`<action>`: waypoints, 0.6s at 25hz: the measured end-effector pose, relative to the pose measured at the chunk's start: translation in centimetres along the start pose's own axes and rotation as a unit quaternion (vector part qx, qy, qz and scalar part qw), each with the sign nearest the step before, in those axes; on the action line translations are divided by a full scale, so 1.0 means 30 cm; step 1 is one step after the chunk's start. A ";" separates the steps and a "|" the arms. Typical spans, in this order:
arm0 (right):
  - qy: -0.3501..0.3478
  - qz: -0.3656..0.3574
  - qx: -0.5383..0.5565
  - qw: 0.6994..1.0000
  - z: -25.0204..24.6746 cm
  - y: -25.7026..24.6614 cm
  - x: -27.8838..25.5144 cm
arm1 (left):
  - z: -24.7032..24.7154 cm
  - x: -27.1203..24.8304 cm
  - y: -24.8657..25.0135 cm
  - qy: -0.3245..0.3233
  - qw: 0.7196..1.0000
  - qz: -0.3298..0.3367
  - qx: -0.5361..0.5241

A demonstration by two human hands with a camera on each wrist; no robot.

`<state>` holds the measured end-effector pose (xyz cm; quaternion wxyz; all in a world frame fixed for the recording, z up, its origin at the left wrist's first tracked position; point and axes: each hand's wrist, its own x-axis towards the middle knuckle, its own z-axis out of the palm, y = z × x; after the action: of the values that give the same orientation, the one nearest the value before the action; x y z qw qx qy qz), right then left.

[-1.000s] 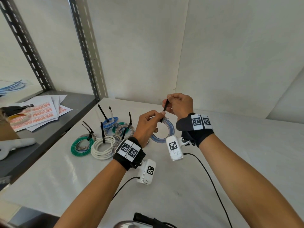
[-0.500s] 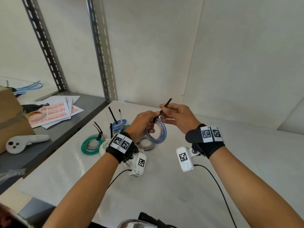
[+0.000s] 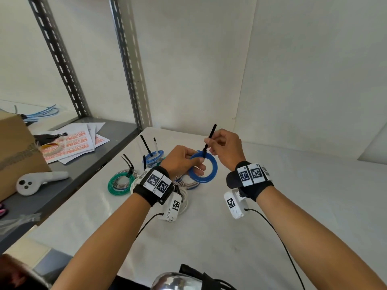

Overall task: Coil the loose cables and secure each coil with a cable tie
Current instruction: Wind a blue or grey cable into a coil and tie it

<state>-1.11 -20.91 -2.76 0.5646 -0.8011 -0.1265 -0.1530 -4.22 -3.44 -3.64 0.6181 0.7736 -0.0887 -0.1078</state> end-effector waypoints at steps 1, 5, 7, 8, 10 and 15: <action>-0.016 0.002 -0.012 1.000 -0.001 0.012 0.001 | -0.014 -0.001 -0.002 0.007 1.000 -0.003 -0.003; -0.150 0.059 -0.024 0.987 -0.009 0.054 -0.025 | -0.056 -0.007 0.020 -0.036 0.998 -0.042 0.001; -0.147 0.079 0.012 0.986 -0.010 0.052 -0.036 | -0.062 -0.011 0.027 -0.046 0.996 -0.062 0.038; -0.132 0.081 0.021 0.988 -0.009 0.053 -0.037 | -0.065 -0.009 0.028 -0.043 0.996 -0.066 0.044; -0.103 0.071 0.034 0.992 -0.014 0.053 -0.034 | -0.080 -0.003 0.037 -0.022 0.997 -0.063 0.033; -0.172 0.116 0.111 0.972 -0.061 0.055 -0.053 | -0.105 -0.001 0.047 0.014 0.998 -0.049 -0.024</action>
<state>-2.12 -23.23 -4.24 0.6334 -0.7573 -0.1438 0.0685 -3.39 -0.78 -1.59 0.6318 0.7632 -0.0394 -0.1293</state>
